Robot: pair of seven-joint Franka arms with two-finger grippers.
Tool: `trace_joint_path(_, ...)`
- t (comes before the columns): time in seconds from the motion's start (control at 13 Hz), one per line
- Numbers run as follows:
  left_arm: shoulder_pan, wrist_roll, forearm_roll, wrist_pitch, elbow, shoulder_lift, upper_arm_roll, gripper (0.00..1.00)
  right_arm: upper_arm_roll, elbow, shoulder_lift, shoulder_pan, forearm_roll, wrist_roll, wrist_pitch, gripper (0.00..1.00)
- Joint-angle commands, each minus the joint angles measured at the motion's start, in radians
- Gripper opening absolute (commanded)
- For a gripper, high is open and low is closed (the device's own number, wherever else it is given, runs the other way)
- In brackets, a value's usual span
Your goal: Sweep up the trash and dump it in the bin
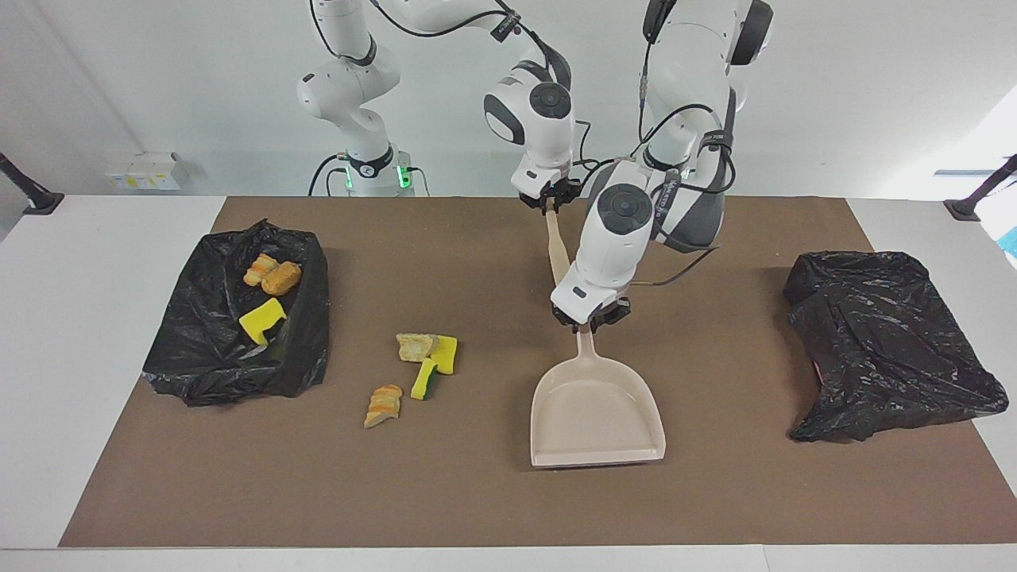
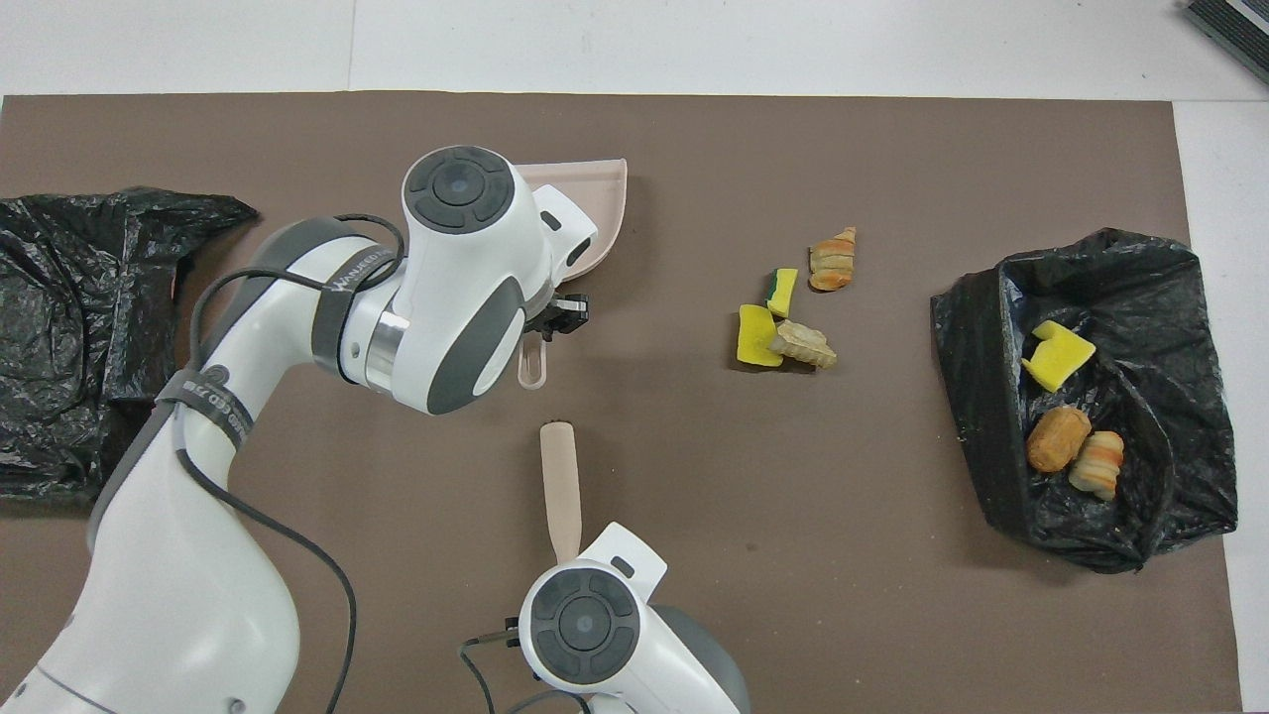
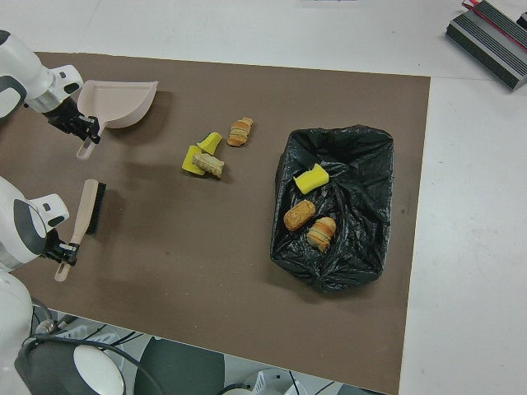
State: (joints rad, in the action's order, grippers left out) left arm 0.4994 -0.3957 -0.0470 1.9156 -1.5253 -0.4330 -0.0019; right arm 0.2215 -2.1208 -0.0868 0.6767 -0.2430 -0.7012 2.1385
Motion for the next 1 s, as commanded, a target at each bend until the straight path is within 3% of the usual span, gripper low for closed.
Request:
trace_joint_path(0.0, -0.025, 0.124, 0.045, -0.036, -0.022, 0.045, -0.001, 0.00, 0.001, -0.016, 0.105, -0.084, -0.012, 0.019, -0.136, 0.00)
trace_joint_path(0.31, -0.025, 0.432, 0.142, -0.130, -0.027, 0.066, -0.001, 0.00, -0.001, -0.010, 0.163, -0.306, 0.074, 0.127, -0.308, 0.00)
trace_joint_path(0.69, -0.024, 0.814, 0.147, -0.210, -0.123, 0.129, -0.003, 0.00, 0.001, 0.051, 0.111, -0.476, 0.315, 0.181, -0.327, 0.00)
trace_joint_path(0.92, -0.007, 0.902, 0.157, -0.195, -0.189, 0.166, -0.009, 0.00, 0.006, 0.048, 0.087, -0.563, 0.330, 0.198, -0.309, 0.00)
